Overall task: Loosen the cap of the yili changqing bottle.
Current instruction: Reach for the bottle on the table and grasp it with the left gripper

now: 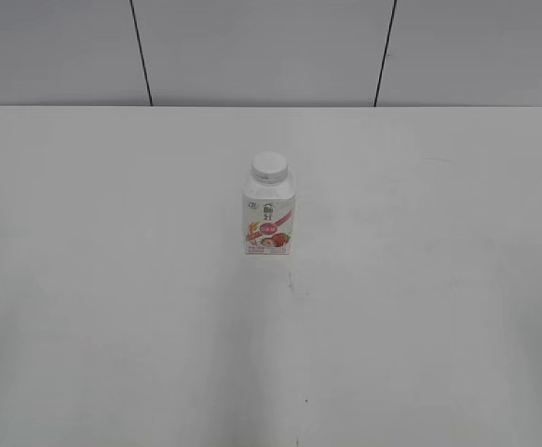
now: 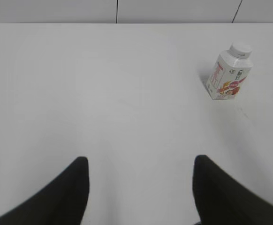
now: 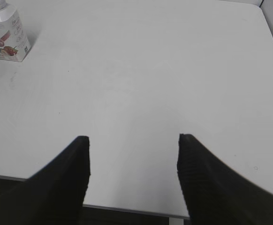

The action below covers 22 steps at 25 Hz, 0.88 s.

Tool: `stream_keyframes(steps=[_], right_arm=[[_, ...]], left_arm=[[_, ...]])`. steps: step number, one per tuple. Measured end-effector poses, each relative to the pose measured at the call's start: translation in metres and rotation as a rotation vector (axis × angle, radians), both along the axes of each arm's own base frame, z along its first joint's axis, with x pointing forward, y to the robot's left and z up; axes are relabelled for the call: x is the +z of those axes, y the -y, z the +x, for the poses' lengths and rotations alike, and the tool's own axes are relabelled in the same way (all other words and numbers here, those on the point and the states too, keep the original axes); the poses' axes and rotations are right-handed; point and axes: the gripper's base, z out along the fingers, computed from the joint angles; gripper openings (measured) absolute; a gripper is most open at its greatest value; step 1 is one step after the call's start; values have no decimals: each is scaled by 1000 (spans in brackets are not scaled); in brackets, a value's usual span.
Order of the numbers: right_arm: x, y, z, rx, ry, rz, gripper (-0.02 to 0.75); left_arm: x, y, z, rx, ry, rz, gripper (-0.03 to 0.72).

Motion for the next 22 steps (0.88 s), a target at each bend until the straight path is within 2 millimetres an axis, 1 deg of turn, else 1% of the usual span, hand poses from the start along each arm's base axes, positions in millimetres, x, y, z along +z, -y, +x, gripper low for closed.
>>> stream_keyframes(steps=[22], right_arm=[[0,0,0,0,0,0,473]], left_arm=[[0,0,0,0,0,0,436]])
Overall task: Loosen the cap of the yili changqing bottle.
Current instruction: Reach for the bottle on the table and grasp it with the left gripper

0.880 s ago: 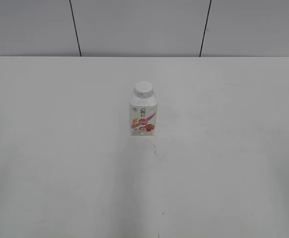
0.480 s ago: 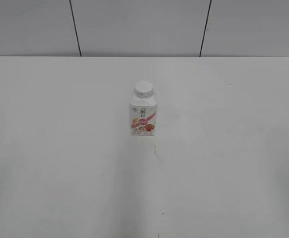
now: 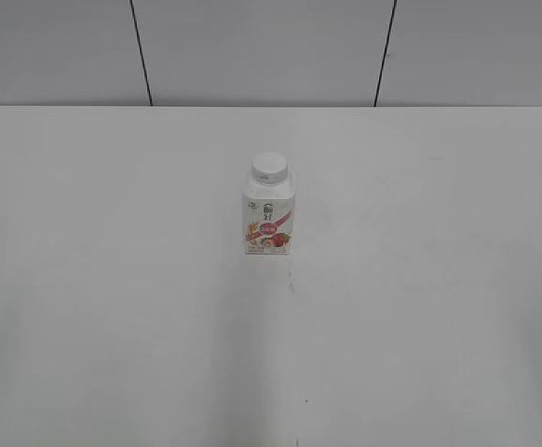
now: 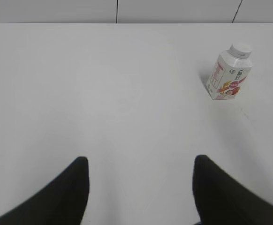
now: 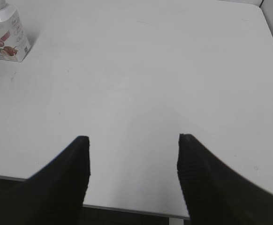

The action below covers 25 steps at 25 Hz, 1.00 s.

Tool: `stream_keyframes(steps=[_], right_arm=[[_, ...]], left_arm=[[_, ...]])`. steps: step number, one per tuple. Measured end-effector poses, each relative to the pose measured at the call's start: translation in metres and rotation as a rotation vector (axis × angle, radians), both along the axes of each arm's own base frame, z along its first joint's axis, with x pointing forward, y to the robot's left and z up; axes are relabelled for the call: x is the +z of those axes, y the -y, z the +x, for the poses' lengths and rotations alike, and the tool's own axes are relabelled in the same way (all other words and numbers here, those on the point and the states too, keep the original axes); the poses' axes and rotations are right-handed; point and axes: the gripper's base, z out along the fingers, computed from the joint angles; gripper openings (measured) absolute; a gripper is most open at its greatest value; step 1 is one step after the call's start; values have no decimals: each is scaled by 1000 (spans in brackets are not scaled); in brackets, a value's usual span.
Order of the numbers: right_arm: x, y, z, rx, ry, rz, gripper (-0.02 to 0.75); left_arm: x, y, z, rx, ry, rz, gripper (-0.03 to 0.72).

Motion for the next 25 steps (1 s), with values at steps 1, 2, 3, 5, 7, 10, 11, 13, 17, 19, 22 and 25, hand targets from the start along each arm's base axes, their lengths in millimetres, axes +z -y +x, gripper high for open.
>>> stream_keyframes(steps=[1,2,3,5,7,10,11,13,17,19,22,25], right_arm=[[0,0,0,0,0,0,473],[0,0,0,0,0,0,473],[0,0,0,0,0,0,473],[0,0,0,0,0,0,473],[0,0,0,0,0,0,473],[0,0,0,0,0,0,473],[0,0,0,0,0,0,473],[0,0,0,0,0,0,473],[0,0,0,0,0,0,473],[0,0,0,0,0,0,473],[0,0,0,0,0,0,473],[0,0,0,0,0,0,473]], left_arm=[[0,0,0,0,0,0,436],[0,0,0,0,0,0,436],[0,0,0,0,0,0,436],[0,0,0,-2,0,-2,436],[0,2,0,-13,-1,-18,436],[1,3,0,-22,4,-33,436],[2,3,0,-24,14,-37,436],[9,4,-1,-36,54,-43,436],[27,9,7,-87,140,-36,436],[36,11,16,-117,171,-10,436],[45,13,35,-136,204,0,436],[53,13,59,-115,238,0,436]])
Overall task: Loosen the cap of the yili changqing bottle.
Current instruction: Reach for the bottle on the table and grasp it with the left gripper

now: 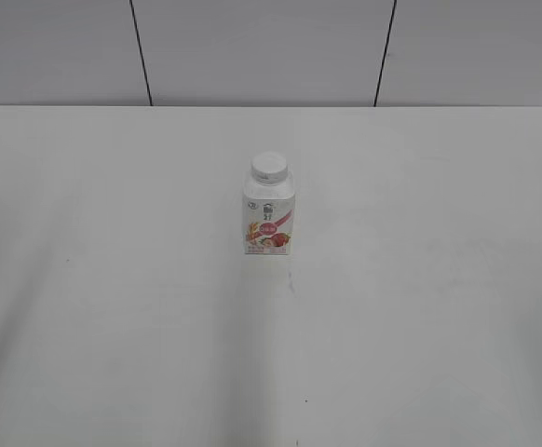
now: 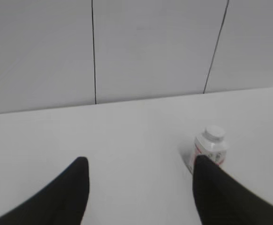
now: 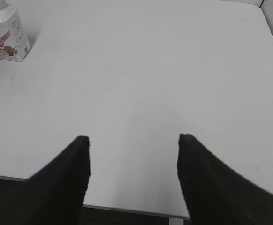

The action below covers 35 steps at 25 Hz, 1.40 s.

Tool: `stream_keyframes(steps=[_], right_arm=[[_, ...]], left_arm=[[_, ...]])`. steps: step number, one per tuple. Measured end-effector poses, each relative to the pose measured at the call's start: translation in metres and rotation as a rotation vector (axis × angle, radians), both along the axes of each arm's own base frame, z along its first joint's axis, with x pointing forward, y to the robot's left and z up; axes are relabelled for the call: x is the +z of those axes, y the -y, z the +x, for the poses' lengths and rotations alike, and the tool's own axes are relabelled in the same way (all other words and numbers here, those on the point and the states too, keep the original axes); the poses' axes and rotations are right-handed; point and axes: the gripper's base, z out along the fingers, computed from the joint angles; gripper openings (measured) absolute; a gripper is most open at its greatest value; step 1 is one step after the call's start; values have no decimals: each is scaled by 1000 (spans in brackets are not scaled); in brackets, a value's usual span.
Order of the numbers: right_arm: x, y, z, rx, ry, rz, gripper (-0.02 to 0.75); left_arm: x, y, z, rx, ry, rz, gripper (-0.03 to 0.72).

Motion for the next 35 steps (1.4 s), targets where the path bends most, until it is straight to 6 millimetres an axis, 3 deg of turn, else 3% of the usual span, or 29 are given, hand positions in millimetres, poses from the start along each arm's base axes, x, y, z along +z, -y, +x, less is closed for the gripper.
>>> stream_keyframes(steps=[7,12,17,27,35], right_arm=[[0,0,0,0,1,0,473],[0,0,0,0,1,0,473],[0,0,0,0,1,0,473],[0,0,0,0,1,0,473],[0,0,0,0,1,0,473]], left_arm=[[-2,-3,73,57,-10,86,436],[-27,-5,133,112,-83,104,436],[-54,-5,171,146,-136,112,436],[-102,26,209,8,-204,197,428],[-121,43,223,-190,-156,116,418]])
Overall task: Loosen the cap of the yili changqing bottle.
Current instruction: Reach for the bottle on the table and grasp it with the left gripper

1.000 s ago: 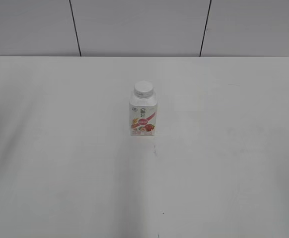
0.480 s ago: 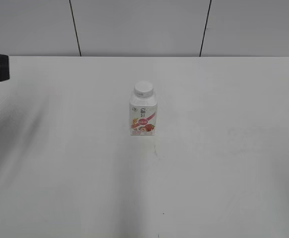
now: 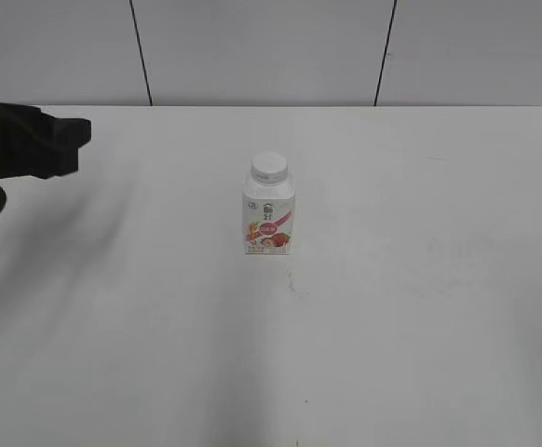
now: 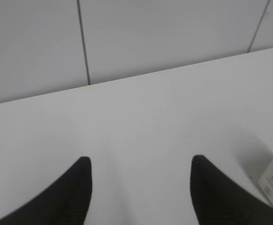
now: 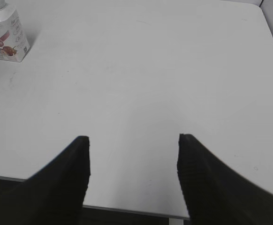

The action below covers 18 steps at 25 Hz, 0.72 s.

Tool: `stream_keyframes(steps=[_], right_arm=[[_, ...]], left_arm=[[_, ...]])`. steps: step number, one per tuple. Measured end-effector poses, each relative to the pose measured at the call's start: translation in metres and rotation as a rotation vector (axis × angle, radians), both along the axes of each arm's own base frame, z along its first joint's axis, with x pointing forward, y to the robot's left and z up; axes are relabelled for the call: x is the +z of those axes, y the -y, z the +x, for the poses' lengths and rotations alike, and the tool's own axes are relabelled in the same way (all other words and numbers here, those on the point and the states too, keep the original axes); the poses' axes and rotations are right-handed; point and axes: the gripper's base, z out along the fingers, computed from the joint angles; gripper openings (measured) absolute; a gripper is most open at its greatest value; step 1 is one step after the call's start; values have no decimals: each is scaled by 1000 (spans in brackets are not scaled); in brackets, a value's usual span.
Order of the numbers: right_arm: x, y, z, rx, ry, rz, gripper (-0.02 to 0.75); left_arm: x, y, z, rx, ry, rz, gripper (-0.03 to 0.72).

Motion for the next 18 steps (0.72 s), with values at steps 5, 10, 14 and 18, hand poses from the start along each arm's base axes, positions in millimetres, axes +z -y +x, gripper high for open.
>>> stream_keyframes(steps=[5,10,14,18], right_arm=[[0,0,0,0,0,0,473],[0,0,0,0,0,0,473],[0,0,0,0,0,0,473],[0,0,0,0,0,0,473]], left_arm=[[-16,6,3,-93,-32,51,418],[-18,14,1,-277,49,88,418],[-31,15,3,-378,32,27,418],[-43,14,12,-414,-41,-47,464]])
